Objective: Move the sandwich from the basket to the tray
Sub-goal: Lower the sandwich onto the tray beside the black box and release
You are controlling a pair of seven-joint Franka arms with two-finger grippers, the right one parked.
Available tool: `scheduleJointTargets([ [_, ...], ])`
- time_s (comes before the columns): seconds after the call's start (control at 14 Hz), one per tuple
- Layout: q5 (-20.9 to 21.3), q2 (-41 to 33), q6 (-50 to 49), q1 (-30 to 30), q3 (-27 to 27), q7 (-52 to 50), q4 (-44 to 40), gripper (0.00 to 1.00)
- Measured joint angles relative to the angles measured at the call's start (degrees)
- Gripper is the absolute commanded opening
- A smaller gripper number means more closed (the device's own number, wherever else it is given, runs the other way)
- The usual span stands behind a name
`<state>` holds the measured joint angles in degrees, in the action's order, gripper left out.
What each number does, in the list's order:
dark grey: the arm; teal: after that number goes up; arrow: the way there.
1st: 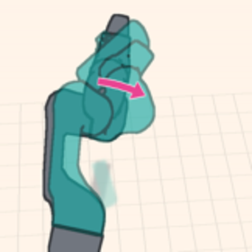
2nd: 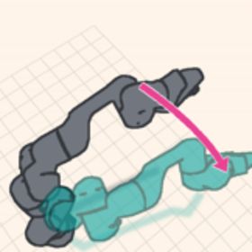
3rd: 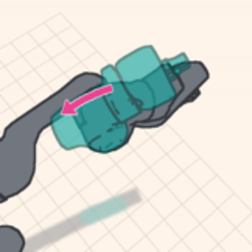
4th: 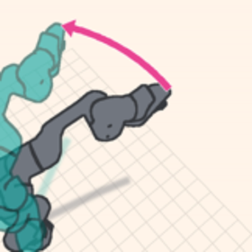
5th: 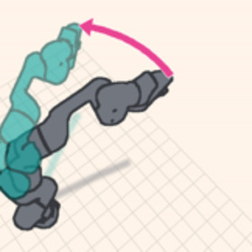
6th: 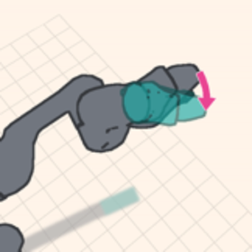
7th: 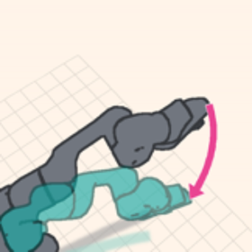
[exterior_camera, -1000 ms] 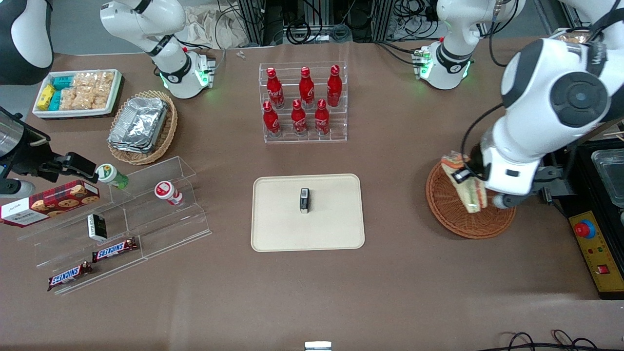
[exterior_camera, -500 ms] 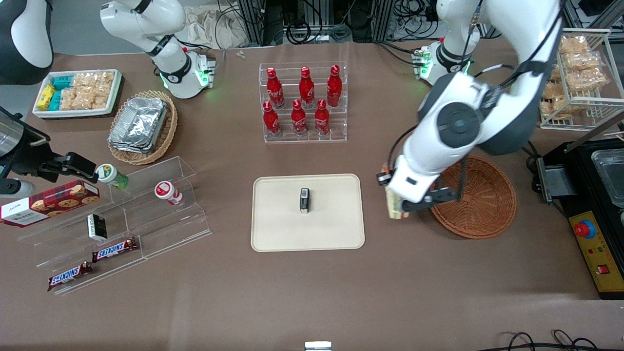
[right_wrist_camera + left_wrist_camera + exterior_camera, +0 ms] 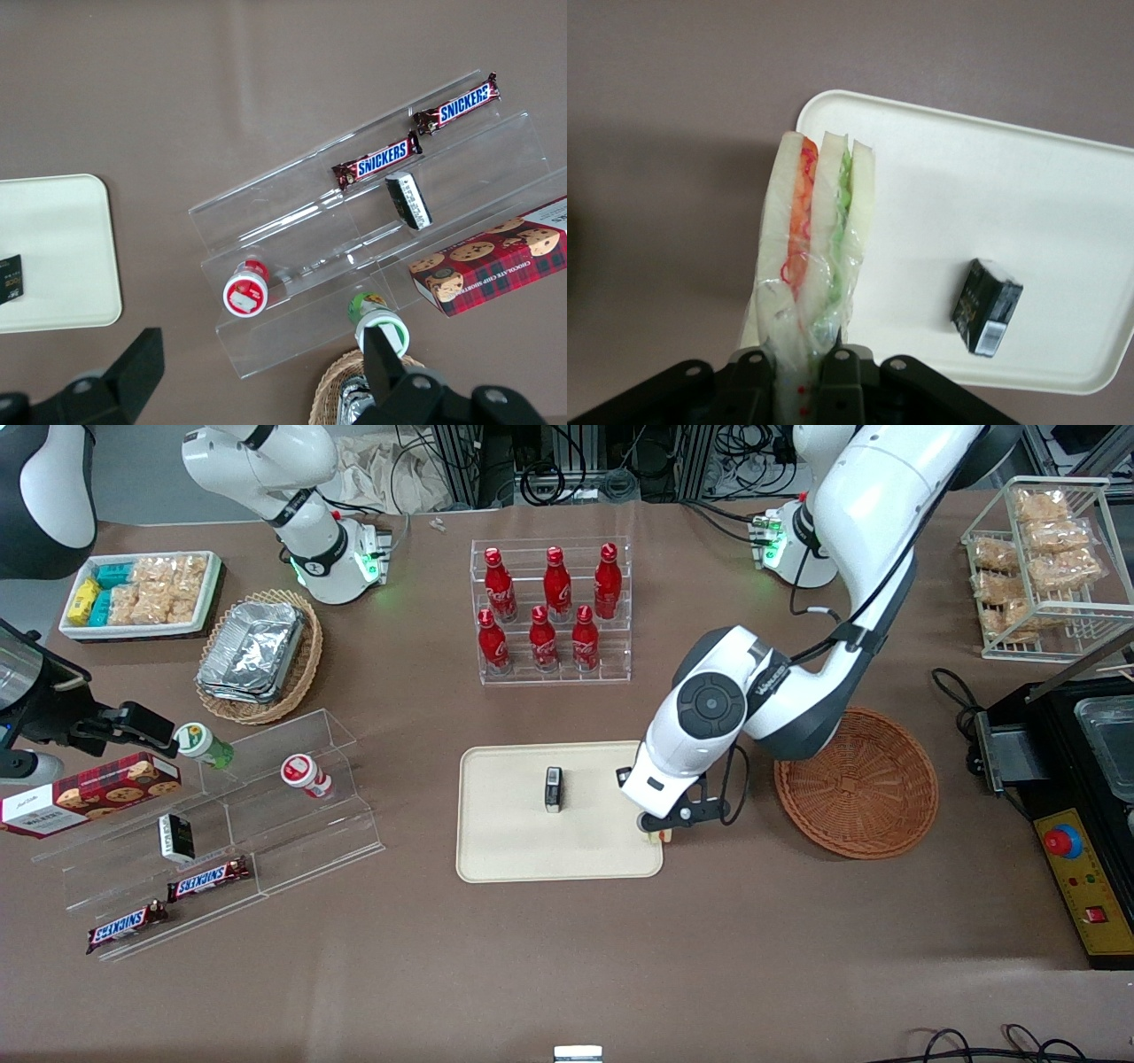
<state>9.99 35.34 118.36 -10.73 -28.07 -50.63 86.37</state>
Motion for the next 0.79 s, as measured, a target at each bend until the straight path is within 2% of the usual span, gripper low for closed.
scheduleJointTargets([
  [0.21,0.62,2.32,2.18,-0.39,-0.01,-0.42,-0.08,0.0],
  [0.43,4.43,5.1,2.56,-0.97,-0.01,-1.86,-0.07,0.0],
  [0.79,5.62,9.28,3.52,-3.04,-0.04,-2.25,-0.03,0.0],
])
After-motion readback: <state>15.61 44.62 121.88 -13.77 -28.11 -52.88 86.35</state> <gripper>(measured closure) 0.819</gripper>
